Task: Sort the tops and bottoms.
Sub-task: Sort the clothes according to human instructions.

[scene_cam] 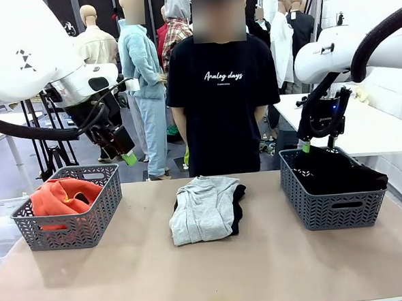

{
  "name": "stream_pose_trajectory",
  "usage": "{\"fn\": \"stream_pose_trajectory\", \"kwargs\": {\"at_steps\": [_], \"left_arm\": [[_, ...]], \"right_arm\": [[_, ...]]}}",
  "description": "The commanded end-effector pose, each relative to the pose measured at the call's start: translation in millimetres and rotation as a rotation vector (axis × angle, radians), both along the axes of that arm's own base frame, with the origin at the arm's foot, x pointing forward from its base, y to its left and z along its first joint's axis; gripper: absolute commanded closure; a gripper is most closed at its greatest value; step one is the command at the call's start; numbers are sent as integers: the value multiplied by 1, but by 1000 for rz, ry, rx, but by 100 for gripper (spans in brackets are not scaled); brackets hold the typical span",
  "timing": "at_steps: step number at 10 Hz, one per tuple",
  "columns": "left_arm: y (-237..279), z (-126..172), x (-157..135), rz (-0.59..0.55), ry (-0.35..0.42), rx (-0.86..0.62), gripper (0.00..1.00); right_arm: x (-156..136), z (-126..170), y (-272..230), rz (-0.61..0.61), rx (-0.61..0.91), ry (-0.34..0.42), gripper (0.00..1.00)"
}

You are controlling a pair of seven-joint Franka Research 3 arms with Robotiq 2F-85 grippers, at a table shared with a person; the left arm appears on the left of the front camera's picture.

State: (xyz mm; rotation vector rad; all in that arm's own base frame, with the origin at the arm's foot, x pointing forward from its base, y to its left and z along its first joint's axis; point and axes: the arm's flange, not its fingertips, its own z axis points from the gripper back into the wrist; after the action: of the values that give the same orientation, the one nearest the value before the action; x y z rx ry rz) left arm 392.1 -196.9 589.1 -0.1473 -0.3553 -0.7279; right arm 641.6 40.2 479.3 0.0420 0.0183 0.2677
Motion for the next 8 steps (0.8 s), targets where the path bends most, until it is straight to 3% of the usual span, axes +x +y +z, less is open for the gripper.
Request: {"fn": "stream_pose_trajectory", "kwargs": {"at_steps": [1,8], "left_arm": [[0,0,-1,0,-2,1,24],[0,0,-1,0,-2,1,24]], "right_arm": [[1,-2,-1,1,-6,-13,0],[1,-2,-1,1,-6,-13,0]]}}
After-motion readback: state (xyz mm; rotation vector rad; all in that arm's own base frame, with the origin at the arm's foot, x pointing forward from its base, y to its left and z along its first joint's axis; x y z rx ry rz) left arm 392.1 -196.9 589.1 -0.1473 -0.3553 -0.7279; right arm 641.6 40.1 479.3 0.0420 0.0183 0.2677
